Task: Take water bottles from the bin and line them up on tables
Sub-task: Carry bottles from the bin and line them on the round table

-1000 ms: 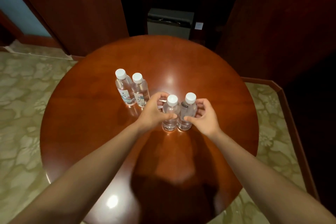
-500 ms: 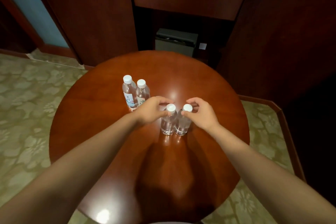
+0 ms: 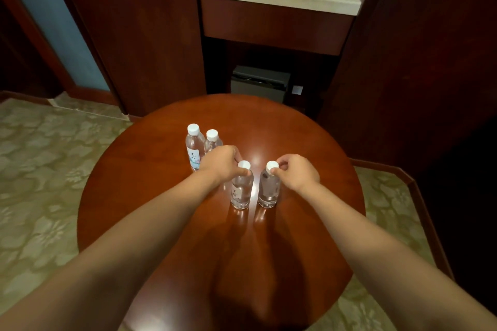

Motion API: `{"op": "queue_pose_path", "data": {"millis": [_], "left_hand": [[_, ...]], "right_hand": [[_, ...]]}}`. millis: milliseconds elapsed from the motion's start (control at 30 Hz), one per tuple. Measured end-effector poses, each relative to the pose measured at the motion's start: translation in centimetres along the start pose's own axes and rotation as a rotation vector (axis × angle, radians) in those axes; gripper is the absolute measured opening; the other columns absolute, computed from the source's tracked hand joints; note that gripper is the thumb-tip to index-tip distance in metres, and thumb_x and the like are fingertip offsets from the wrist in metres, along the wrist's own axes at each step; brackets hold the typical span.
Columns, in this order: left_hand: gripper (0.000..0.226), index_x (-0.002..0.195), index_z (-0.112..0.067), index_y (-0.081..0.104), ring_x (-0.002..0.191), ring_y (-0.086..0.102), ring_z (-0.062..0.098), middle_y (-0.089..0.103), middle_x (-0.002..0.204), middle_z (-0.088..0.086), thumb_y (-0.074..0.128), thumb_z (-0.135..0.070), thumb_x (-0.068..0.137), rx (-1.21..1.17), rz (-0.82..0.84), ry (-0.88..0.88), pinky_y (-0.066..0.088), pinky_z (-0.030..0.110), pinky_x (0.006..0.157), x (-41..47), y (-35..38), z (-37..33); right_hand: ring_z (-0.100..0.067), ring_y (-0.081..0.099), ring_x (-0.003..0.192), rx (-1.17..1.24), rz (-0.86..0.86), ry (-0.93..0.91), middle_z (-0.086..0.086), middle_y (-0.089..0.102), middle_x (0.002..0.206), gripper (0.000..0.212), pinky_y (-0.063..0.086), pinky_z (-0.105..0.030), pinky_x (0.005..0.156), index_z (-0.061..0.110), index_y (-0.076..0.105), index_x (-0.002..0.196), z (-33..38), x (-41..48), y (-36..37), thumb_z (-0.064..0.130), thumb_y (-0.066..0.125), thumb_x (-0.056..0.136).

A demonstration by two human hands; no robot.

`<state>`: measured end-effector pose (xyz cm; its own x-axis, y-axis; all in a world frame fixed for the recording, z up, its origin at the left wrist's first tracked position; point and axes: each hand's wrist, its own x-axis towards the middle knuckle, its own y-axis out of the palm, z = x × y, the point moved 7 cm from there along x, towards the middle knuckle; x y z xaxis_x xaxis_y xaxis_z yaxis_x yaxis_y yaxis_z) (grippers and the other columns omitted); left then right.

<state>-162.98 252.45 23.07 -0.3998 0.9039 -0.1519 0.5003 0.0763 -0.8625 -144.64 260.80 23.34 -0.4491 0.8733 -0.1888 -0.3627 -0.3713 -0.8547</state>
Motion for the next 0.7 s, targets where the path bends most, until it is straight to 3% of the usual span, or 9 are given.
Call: {"op": "queue_pose_path", "data": {"millis": [100, 233, 333, 433, 533, 633, 700], "left_hand": [[0.036, 0.091, -0.025, 0.057, 0.088, 0.062, 0.014, 0.066, 0.091, -0.008, 0.077, -0.049, 0.073, 0.042, 0.021, 0.007, 0.052, 0.036, 0.075, 0.2, 0.1, 0.1], [0.043, 0.117, -0.03, 0.061, 0.1, 0.063, 0.014, 0.065, 0.108, -0.009, 0.077, -0.036, 0.077, 0.014, 0.098, 0.113, 0.053, 0.041, 0.088, 0.4, 0.3, -0.4], [0.04, 0.12, -0.029, 0.066, 0.104, 0.063, 0.015, 0.065, 0.119, -0.007, 0.075, -0.033, 0.081, 0.083, 0.095, 0.188, 0.054, 0.04, 0.088, 0.4, 0.2, -0.9], [0.037, 0.118, -0.03, 0.068, 0.104, 0.063, 0.015, 0.065, 0.12, -0.008, 0.074, -0.03, 0.081, 0.092, 0.086, 0.2, 0.054, 0.039, 0.087, 0.6, 0.2, -0.6], [0.036, 0.114, -0.032, 0.07, 0.101, 0.064, 0.015, 0.066, 0.118, -0.008, 0.075, -0.032, 0.078, 0.077, 0.082, 0.21, 0.054, 0.037, 0.087, 0.7, 0.2, -0.4], [0.037, 0.114, -0.032, 0.07, 0.102, 0.064, 0.014, 0.066, 0.119, -0.008, 0.076, -0.031, 0.078, 0.059, 0.073, 0.219, 0.054, 0.037, 0.088, 0.7, 0.1, -0.5], [0.037, 0.115, -0.031, 0.07, 0.103, 0.064, 0.014, 0.066, 0.12, -0.008, 0.076, -0.03, 0.078, 0.059, 0.069, 0.221, 0.053, 0.036, 0.088, 0.7, 0.1, -0.5]], "right_hand": [[-0.017, 0.065, 0.1, 0.009, 0.009, -0.01, 0.006, 0.071, 0.103, 0.022, 0.053, -0.032, 0.08, 0.026, 0.069, 0.105, 0.1, -0.1, 0.1, 0.04, 0.066, 0.088], [-0.015, 0.065, 0.088, 0.026, -0.059, 0.01, 0.008, 0.068, 0.092, 0.031, 0.05, -0.031, 0.069, 0.025, 0.069, 0.096, 0.2, 0.0, 0.0, 0.052, 0.072, 0.08], [-0.017, 0.065, 0.084, -0.02, -0.089, 0.012, 0.006, 0.067, 0.088, 0.032, 0.046, -0.029, 0.061, 0.025, 0.067, 0.093, 0.5, 0.3, 0.1, 0.053, 0.072, 0.079], [-0.019, 0.066, 0.087, -0.068, -0.028, -0.05, 0.004, 0.07, 0.089, 0.021, 0.055, -0.035, 0.071, 0.023, 0.07, 0.094, 1.0, 0.8, 0.2, 0.043, 0.069, 0.086], [-0.019, 0.066, 0.096, -0.078, 0.102, -0.159, 0.005, 0.073, 0.101, 0.016, 0.056, -0.039, 0.083, 0.026, 0.072, 0.101, 1.1, 1.3, 0.6, 0.034, 0.066, 0.089], [-0.016, 0.061, 0.115, -0.002, 0.205, -0.214, 0.006, 0.066, 0.128, 0.036, 0.048, -0.038, 0.102, 0.026, 0.067, 0.126, 0.8, 1.3, 1.2, 0.022, 0.067, 0.091], [-0.017, 0.06, 0.12, 0.049, 0.253, -0.243, 0.003, 0.063, 0.134, 0.041, 0.044, -0.035, 0.107, 0.023, 0.064, 0.132, 0.9, 1.2, 1.7, 0.013, 0.065, 0.092]]}}
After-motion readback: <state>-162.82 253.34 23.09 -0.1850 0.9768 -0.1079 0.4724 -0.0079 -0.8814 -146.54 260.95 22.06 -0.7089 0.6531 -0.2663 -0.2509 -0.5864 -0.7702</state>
